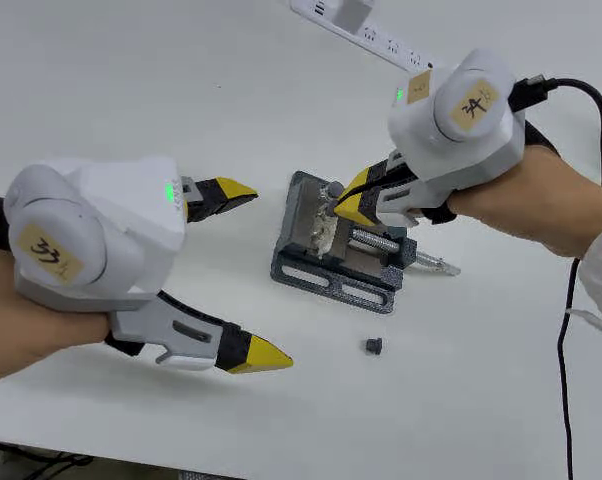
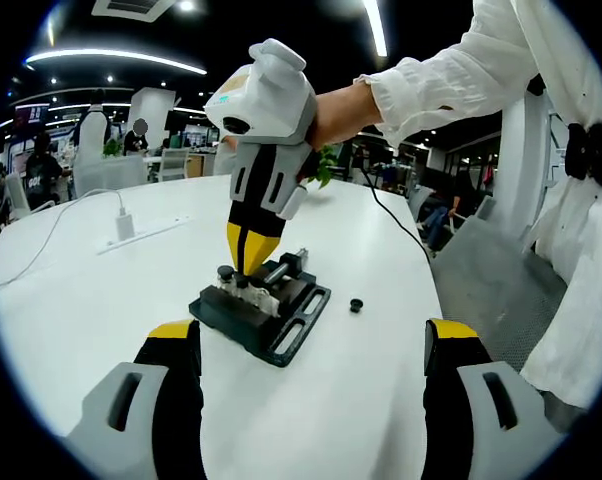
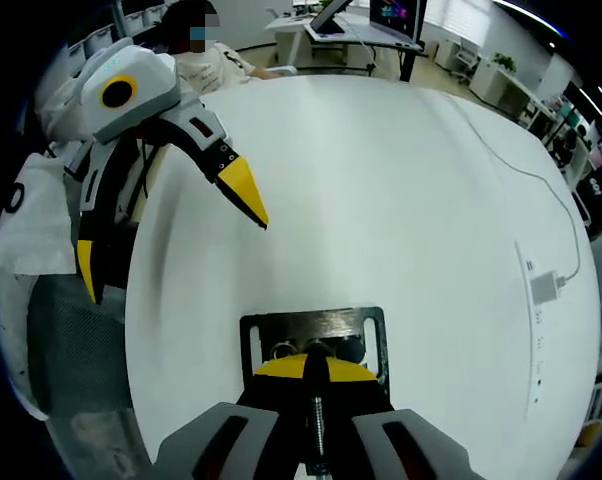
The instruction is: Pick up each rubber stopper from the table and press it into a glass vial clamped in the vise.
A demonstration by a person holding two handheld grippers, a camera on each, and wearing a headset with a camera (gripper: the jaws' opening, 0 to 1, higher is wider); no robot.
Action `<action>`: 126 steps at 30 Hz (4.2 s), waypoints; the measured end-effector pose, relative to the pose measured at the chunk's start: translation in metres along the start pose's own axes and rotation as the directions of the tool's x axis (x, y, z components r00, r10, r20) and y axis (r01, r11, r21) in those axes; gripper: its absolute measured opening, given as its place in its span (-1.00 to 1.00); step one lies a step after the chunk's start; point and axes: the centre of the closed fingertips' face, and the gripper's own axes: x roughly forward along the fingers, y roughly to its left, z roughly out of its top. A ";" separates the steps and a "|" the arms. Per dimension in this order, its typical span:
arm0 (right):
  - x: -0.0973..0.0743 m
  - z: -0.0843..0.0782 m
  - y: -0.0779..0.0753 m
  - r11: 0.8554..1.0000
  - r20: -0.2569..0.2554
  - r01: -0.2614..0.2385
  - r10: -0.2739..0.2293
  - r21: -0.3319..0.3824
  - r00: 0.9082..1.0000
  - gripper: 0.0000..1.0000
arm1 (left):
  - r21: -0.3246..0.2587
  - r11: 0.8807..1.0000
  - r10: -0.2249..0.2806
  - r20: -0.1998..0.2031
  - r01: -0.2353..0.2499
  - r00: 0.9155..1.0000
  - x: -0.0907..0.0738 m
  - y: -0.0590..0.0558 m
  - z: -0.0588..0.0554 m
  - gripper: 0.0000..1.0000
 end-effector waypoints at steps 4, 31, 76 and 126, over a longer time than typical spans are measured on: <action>0.001 -0.001 -0.001 1.000 -0.005 0.010 -0.010 -0.002 1.000 -1.00 | 0.000 1.000 -0.001 -0.002 0.001 1.000 0.000 0.000 -0.001 0.82; 0.004 -0.004 -0.003 1.000 -0.052 0.022 -0.023 -0.013 0.998 -1.00 | -0.006 1.000 0.000 0.013 0.000 1.000 0.005 0.004 0.002 0.79; 0.009 -0.001 0.002 0.996 -0.168 -0.002 -0.014 -0.094 0.986 -1.00 | 0.006 1.000 0.010 0.029 -0.010 1.000 0.009 0.004 0.013 0.77; -0.009 0.001 -0.005 0.991 0.152 0.008 -0.029 0.137 0.988 -0.73 | 0.050 0.998 0.051 -0.053 -0.049 0.997 -0.015 0.003 0.016 0.76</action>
